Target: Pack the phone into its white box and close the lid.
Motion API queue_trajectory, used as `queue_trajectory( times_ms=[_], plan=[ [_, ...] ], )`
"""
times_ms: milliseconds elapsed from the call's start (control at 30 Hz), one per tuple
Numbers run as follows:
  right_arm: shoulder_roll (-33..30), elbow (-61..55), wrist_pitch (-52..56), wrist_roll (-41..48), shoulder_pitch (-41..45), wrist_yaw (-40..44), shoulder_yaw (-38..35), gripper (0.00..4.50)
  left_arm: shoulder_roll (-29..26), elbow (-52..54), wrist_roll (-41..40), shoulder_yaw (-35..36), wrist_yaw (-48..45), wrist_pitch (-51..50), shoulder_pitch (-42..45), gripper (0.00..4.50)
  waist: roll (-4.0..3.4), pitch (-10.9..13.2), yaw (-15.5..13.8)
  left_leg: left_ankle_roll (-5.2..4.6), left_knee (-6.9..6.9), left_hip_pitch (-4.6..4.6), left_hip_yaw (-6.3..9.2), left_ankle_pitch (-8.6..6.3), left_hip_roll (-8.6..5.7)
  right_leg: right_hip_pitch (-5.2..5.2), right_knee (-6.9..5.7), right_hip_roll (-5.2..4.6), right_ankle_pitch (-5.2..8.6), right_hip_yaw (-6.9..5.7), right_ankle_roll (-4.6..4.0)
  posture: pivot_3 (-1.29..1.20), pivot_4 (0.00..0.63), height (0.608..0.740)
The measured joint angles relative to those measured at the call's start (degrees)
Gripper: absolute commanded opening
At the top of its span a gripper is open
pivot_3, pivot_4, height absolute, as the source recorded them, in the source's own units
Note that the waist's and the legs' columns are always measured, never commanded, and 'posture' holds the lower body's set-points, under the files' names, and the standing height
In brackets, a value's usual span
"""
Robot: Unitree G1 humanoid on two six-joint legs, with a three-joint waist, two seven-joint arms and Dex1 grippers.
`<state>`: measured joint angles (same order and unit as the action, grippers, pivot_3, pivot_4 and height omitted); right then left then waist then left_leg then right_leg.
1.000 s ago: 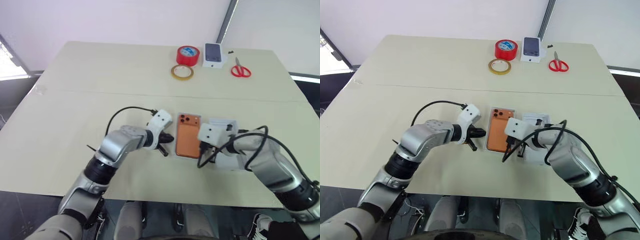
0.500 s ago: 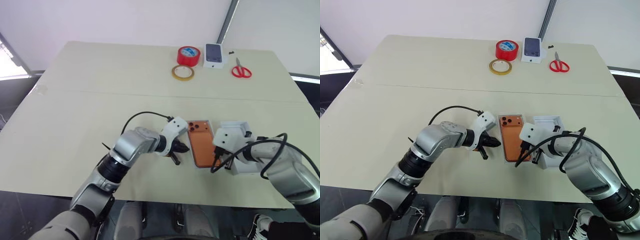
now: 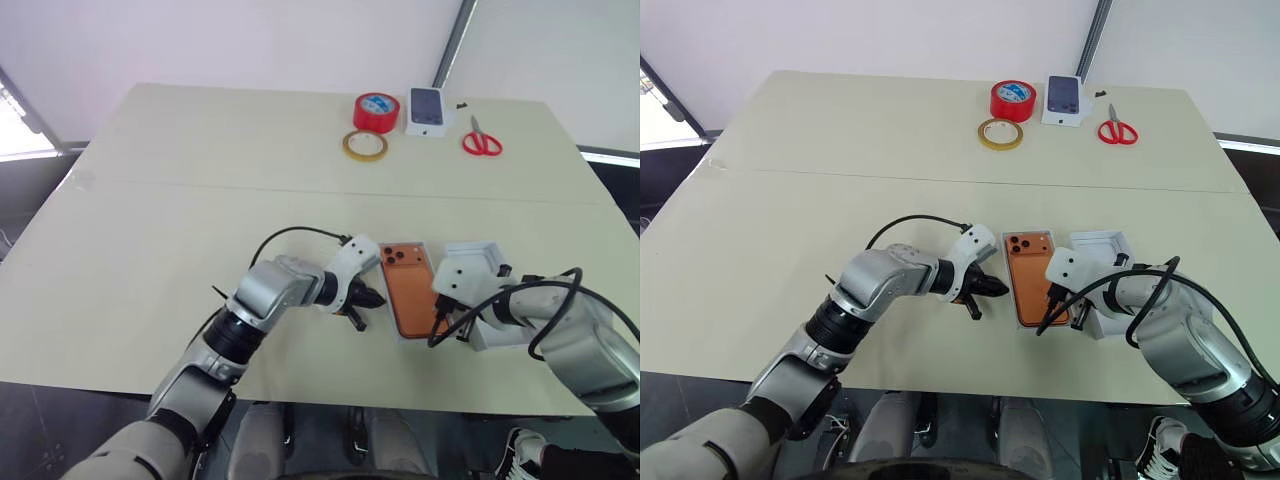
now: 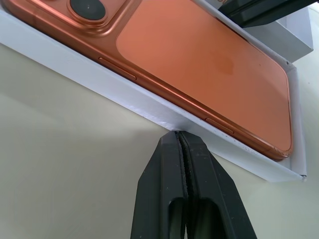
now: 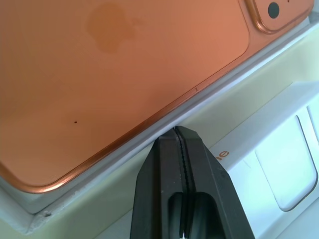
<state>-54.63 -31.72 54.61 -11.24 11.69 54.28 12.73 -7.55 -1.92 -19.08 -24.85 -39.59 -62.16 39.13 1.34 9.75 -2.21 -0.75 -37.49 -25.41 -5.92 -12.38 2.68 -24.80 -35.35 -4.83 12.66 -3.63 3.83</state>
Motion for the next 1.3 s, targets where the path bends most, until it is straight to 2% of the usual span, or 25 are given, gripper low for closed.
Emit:
queue_trajectory(
  times_ms=[400,533,667,767,900,1033,1300],
  plan=[
    [-2.8,-0.3,-0.4,3.8,0.0,2.1,-1.4,0.00,-0.7,0.2,0.3,0.3,-0.5,0.7,0.0,0.10,-0.01,0.0,0.1,0.00,0.01,-0.02,-0.01,0.00,0.01,-0.03,-0.01,0.01,0.00,0.00,0.00,0.00,0.150,0.740],
    [-4.8,-1.9,0.1,9.9,1.1,5.5,-6.7,0.00,-4.9,4.3,-0.7,2.1,-1.7,1.5,-1.3,0.10,-0.02,0.0,0.6,0.00,0.06,0.00,-0.01,0.00,0.06,-0.07,-0.04,0.08,-0.01,0.01,0.00,0.00,0.150,0.740],
    [-5.0,-1.7,5.3,15.4,5.6,6.8,-11.7,0.00,-10.2,10.1,-2.2,6.2,-4.2,6.1,-5.8,0.10,-0.03,0.0,1.5,0.00,0.08,0.01,0.02,0.00,0.11,-0.09,-0.09,0.10,-0.01,0.01,-0.01,0.00,0.150,0.740],
    [-5.0,-1.1,11.2,19.2,6.2,6.7,-12.5,0.81,-15.0,14.4,-2.9,8.7,-6.2,9.5,-9.1,0.00,-0.03,0.0,1.5,0.01,0.09,0.00,0.01,0.00,0.11,-0.11,-0.07,0.07,-0.01,0.01,-0.02,0.00,0.150,0.740],
    [-4.8,0.9,19.6,22.3,7.3,4.2,-12.5,2.75,-21.9,19.4,-2.8,10.8,-9.2,15.6,-13.7,0.00,-0.07,0.0,1.5,0.02,0.10,-0.01,-0.06,-0.01,0.06,-0.15,-0.06,-0.10,-0.01,0.02,-0.04,0.00,0.150,0.740],
    [-2.2,2.4,28.8,25.2,10.9,0.0,-12.4,2.75,-26.4,22.8,-2.9,13.4,-12.5,23.0,-18.9,0.00,-0.08,0.0,1.6,0.04,0.13,-0.05,-0.10,-0.02,0.05,-0.20,-0.04,-0.21,-0.02,0.04,-0.05,0.00,0.150,0.740],
    [0.3,5.7,35.4,27.4,12.3,-7.9,-10.9,2.75,-27.9,25.0,-2.9,16.5,-15.4,32.8,-24.5,0.00,-0.09,0.0,1.5,0.04,0.14,-0.09,-0.13,-0.02,0.04,-0.24,-0.01,-0.22,-0.02,0.04,-0.05,0.00,0.150,0.740]
  ],
)
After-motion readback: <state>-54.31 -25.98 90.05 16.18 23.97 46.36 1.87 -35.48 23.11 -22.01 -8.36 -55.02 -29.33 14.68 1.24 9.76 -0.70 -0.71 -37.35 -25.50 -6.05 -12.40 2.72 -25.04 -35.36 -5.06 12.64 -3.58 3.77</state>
